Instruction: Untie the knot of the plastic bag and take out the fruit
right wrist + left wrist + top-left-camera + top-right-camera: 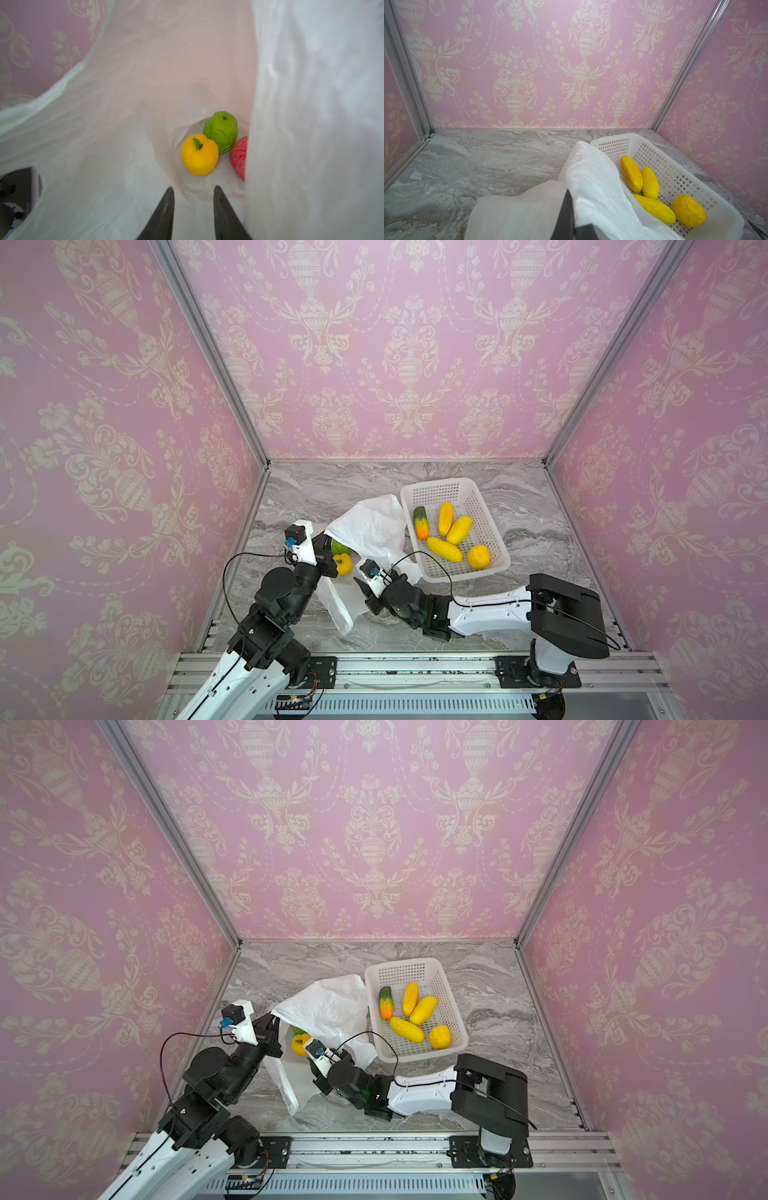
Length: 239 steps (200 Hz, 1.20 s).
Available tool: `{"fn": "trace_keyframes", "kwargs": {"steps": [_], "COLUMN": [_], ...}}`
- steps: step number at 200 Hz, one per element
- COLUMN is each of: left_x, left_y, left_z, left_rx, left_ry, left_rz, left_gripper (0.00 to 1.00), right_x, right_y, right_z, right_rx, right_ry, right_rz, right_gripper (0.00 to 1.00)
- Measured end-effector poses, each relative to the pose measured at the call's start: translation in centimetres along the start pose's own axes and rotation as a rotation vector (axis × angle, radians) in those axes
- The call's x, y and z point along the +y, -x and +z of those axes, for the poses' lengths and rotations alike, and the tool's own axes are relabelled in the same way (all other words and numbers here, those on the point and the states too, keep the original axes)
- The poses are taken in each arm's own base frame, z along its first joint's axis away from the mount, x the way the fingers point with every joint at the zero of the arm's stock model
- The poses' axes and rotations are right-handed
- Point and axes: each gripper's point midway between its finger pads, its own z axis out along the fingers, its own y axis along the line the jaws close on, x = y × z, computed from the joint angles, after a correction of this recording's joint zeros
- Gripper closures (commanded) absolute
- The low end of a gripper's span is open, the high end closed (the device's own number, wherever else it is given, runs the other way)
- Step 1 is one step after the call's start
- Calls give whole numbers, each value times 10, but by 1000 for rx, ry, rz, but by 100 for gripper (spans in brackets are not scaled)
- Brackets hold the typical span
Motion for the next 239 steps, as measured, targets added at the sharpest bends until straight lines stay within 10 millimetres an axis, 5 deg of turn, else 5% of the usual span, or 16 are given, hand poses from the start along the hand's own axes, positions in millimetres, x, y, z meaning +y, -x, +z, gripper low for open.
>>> {"fn": "trace_keyframes", "kwargs": {"steps": [66, 117, 157, 197, 239], "left_x": [0, -3, -5, -7, -9], "left_y": [-1, -7, -7, -8, -9], "left_z": [1, 5, 5, 5, 5], "left_rx": [5, 32, 34, 37, 40], "left_ry": [0, -12, -23, -32, -47], "left_rz": [1, 8, 7, 7, 7], "left_gripper": [100, 100, 100, 100, 100], "right_x": [-16, -18, -43, -79, -89], "right_y": [-29, -36, -29, -43, -46], "right_z": [40, 67, 92, 103, 110], "right_rx": [65, 98, 101, 138, 150], "right_ry": [-148, -235, -376, -503, -554], "right_rz": [54, 75, 112, 109, 92], "right_gripper": [43, 17, 13, 12, 0]}}
